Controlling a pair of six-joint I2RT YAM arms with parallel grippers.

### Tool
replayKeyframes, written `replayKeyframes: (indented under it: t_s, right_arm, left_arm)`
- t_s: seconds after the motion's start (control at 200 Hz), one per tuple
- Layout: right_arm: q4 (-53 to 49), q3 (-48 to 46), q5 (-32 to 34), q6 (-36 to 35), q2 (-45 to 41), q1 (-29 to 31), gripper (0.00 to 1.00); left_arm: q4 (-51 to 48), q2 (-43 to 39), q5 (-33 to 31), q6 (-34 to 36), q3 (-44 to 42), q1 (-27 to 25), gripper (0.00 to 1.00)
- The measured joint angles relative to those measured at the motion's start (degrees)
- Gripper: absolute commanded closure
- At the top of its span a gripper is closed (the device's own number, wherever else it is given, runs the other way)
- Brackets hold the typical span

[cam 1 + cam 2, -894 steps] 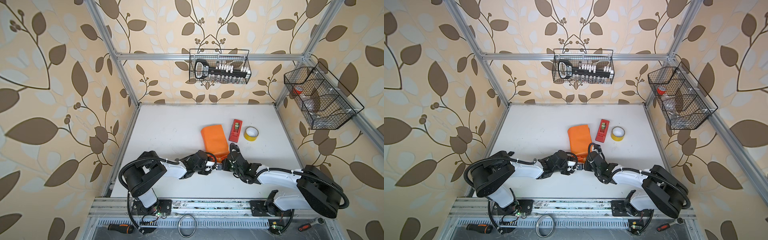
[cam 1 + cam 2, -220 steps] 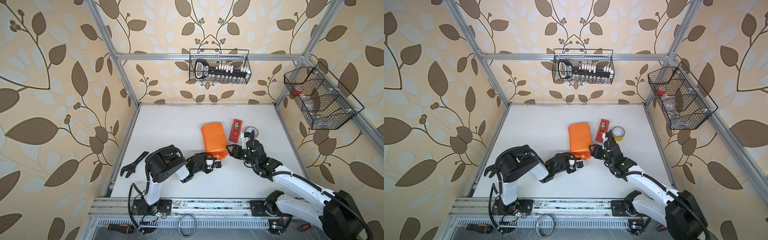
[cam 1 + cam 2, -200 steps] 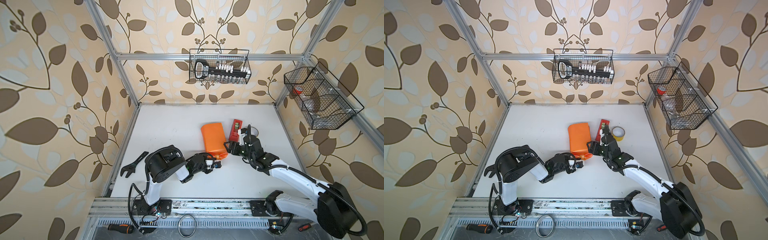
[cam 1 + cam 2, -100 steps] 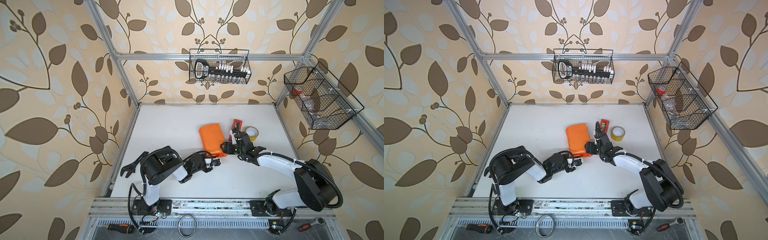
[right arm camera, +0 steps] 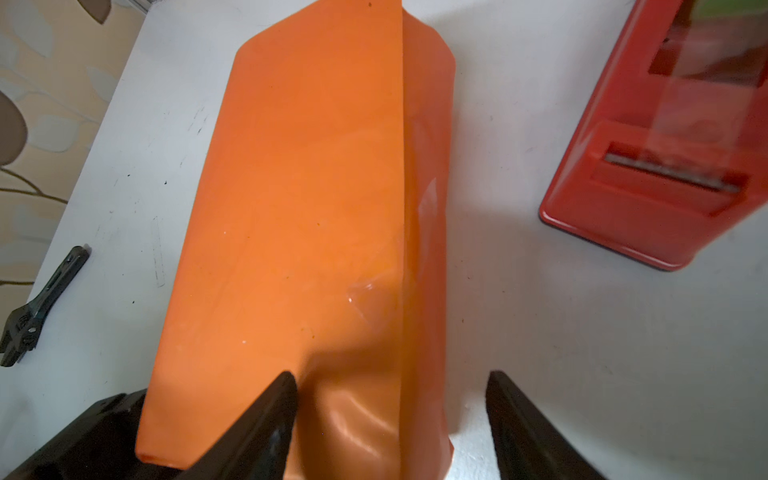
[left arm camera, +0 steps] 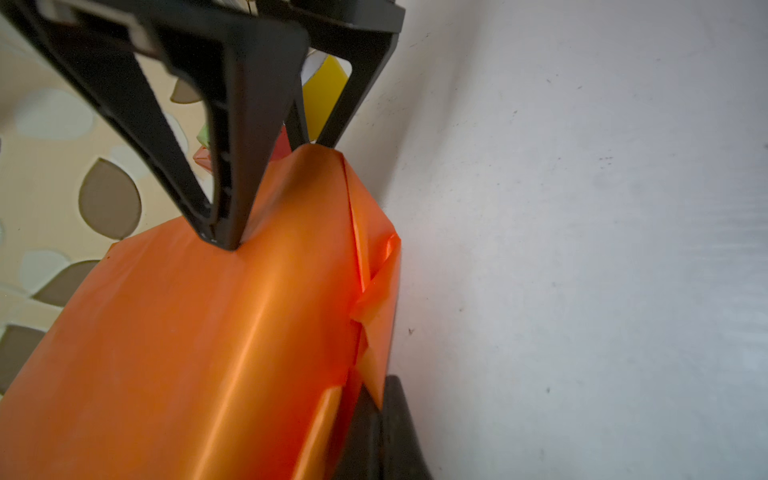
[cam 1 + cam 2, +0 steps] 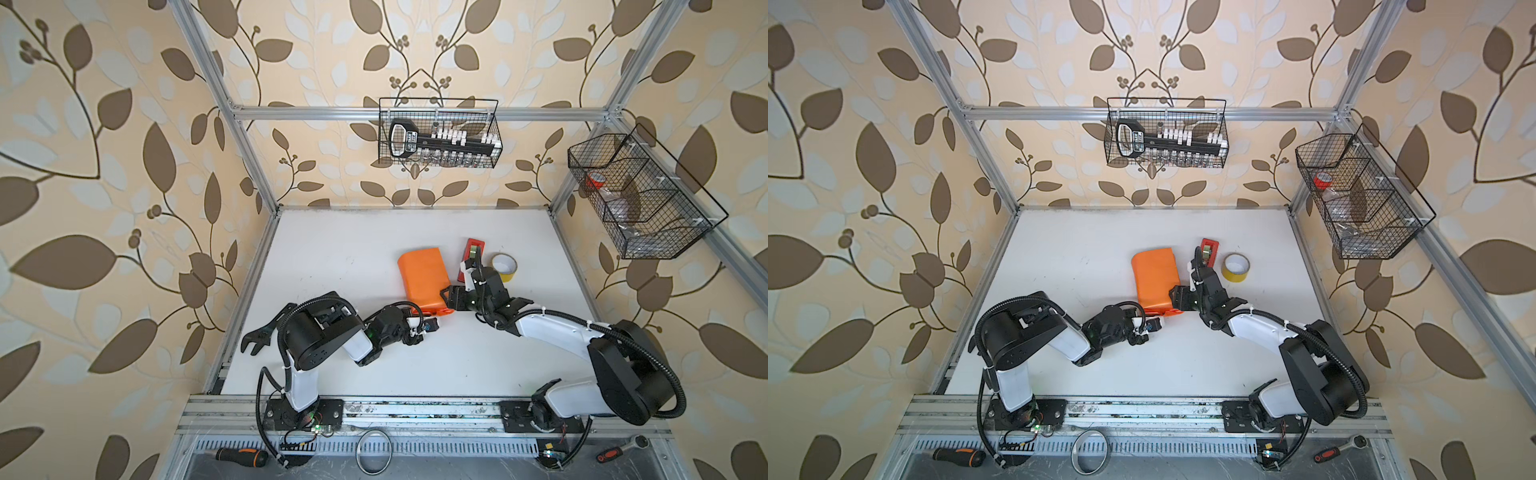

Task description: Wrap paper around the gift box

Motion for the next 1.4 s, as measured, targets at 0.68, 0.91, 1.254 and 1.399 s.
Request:
replayKeyframes:
  t_s: [0.68,0.91,1.254,1.399]
  right_arm:
    - [0.2,0.0,-2.4,-0.3,-0.2,-0.2,0.34]
    - [-0.2,0.0,-3.5,-2.3,-0.5,-0.3,0.31]
    - [-10.6,0.0,-3.4,-9.0,-8.3,0.0,0.28]
    - [-11.1,-2.1,-3.8,-10.7,-14.5,1.4,0.36]
  left_arm:
    - [1.6,-1.8,-1.1,-4.0,-1.5,1.9,1.0]
    - [0.2,-2.4,-2.7,-6.0,-1.1,2.2,1.0]
    - [-5.0,-4.6,-0.7,-5.6,-0.3,2.2,1.0]
    - [-7.6,-5.2,2.9,-3.3,-0.3,2.3,1.0]
